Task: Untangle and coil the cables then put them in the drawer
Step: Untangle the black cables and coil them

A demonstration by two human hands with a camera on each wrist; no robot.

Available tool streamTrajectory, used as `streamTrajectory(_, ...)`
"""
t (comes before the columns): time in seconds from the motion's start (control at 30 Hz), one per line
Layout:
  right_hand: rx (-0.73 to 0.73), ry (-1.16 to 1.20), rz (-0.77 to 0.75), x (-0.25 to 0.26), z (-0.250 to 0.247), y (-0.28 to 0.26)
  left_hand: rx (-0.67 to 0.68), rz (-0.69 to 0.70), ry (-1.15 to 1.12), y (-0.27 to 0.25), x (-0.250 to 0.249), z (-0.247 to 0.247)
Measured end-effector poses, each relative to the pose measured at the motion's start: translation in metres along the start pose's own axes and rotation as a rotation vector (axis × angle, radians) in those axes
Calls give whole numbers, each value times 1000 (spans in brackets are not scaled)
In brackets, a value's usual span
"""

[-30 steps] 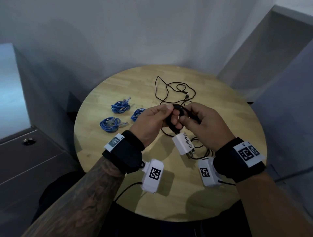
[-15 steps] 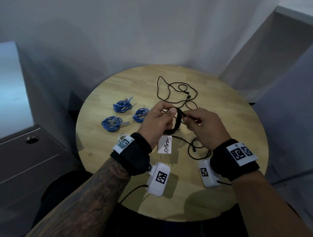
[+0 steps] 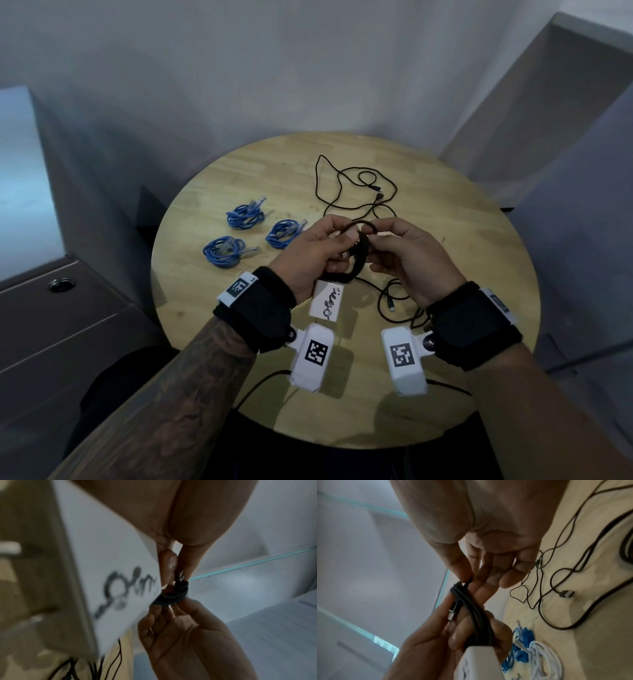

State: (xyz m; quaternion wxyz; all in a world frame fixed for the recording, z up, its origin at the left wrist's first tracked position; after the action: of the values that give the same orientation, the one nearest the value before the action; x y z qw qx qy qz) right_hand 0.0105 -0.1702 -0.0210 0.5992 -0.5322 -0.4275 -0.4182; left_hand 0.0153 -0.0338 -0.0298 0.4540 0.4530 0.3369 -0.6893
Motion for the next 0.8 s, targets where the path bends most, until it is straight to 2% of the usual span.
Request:
streamTrajectory(0.1,-10,-93,-56,4,2,-4,-54,20,7,0,3,-1)
streamTrajectory(0.23,132,-269,-176,7,12,-12,-106,-5,-12,1,5,-6)
streamTrajectory(0.27,125,-321,-207,5,15,-13,-108,-16,-20,1,6,-7)
streamTrajectory(0.37,9,-260,-255,3,18,-12,-118,-67,-107,1,9,-4)
streamTrajectory(0.47,-113,-183,-336,10,15,-12,-36,-127,-359,-3,3,10)
streamTrajectory(0.53,-168,-173,-359,11,11,-11,-2,-125,-424,-4,-1,15)
streamTrajectory(0.7,-249,-135,-381,9,10,-10,-70,-10,-219,-2,-3,15)
streamTrajectory(0.8,-271,-122,-380,9,7,-8,-83,31,-176,-2,-2,14)
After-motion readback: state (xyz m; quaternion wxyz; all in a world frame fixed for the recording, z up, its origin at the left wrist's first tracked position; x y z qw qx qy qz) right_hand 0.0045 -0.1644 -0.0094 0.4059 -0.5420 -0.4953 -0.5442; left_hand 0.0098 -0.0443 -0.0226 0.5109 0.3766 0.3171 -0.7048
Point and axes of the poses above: each hand's wrist, its own y-axis towards the middle knuckle, its own z-axis out of the palm, x = y × z, the point moved 6 cm from there along y, towards the middle knuckle, and after that the axes turned 6 degrees about z, right-handed, at the moved point
